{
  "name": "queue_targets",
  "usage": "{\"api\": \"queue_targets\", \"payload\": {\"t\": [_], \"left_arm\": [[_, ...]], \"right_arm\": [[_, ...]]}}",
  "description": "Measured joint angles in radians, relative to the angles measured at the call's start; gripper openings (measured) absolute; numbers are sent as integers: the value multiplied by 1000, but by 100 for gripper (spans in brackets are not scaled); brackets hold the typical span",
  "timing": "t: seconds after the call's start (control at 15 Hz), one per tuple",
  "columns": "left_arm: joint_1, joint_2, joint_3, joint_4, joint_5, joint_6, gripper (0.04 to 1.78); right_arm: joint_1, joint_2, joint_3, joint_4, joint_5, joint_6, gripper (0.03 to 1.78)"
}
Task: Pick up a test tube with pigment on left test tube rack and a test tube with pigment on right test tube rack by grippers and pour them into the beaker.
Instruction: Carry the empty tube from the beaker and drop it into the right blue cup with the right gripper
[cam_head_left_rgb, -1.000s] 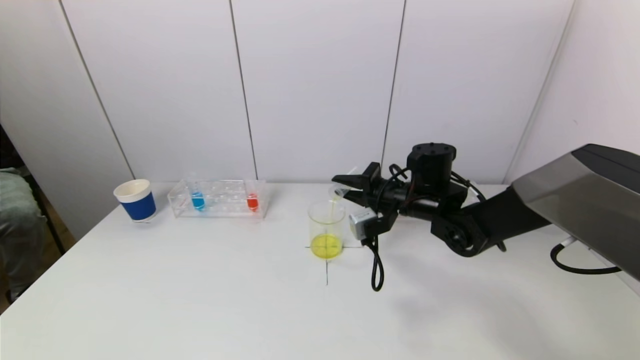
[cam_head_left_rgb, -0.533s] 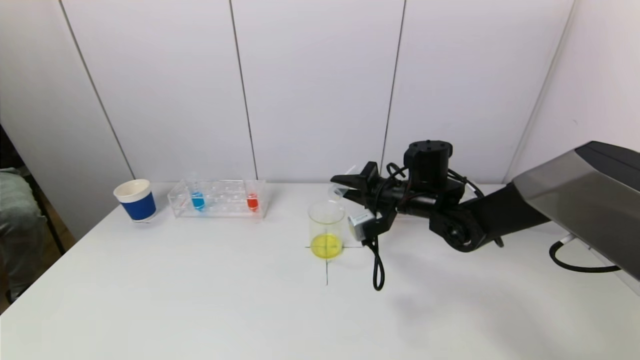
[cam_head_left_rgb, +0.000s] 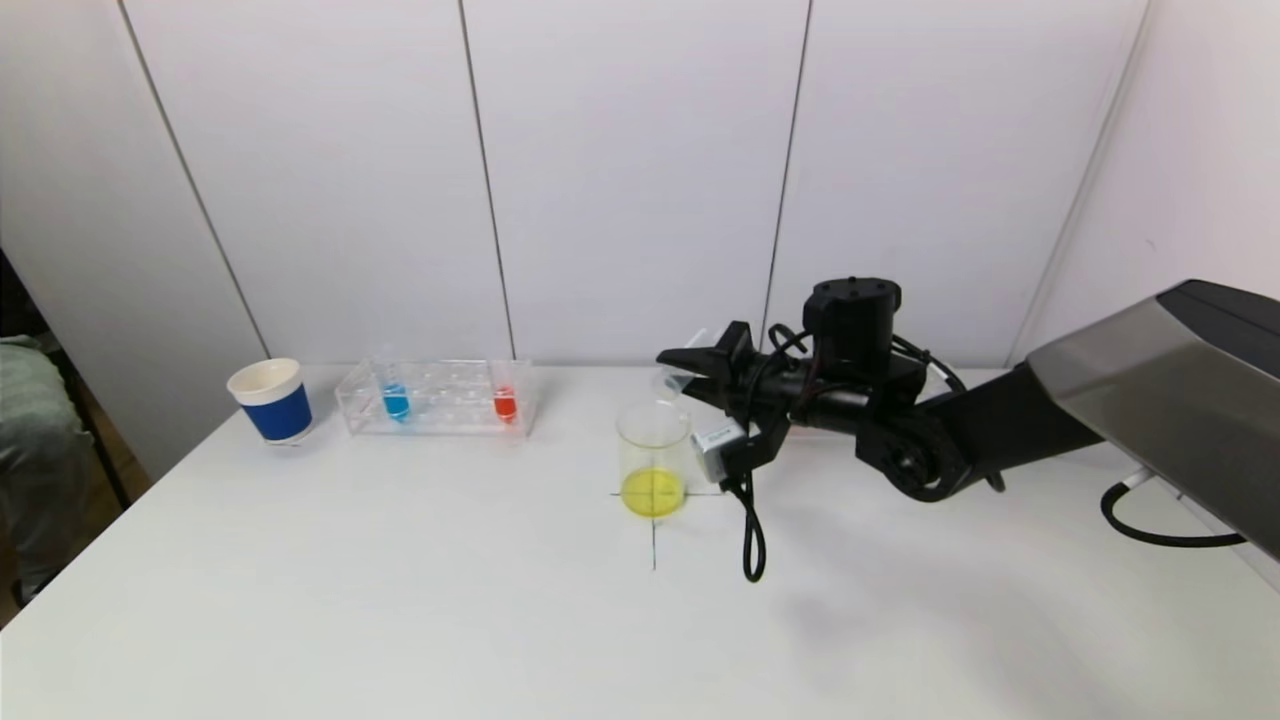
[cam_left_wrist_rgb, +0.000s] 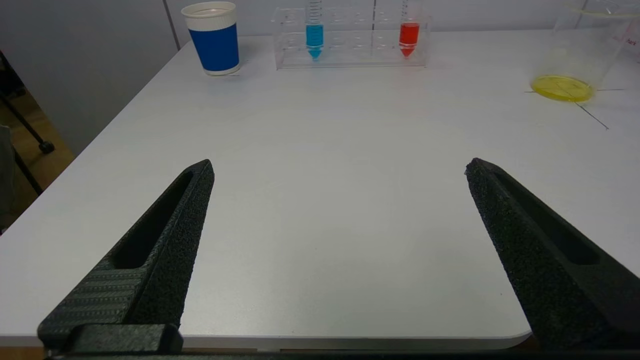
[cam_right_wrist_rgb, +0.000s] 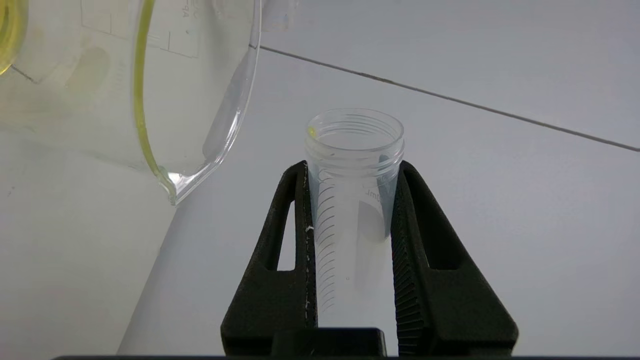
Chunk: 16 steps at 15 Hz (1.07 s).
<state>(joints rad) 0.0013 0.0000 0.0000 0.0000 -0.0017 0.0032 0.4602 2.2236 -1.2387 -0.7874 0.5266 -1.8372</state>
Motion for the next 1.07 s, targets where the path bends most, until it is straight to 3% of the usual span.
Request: {"api": "queue_targets", "payload": {"t": [0.13,0.33,0.73,1.07], "left_arm": [[0,0,0,0,0,0,176],[0,0,0,0,0,0,176],[0,0,0,0,0,0,176],[0,0,0,0,0,0,176]], "right_arm": [[7,-1,1,-12,-3,66,48],[23,-19,2,-64,-57,264,48],[28,-82,-3,-137,-269,735,48],[18,-160,-43,-110,-415,1053,48]]}}
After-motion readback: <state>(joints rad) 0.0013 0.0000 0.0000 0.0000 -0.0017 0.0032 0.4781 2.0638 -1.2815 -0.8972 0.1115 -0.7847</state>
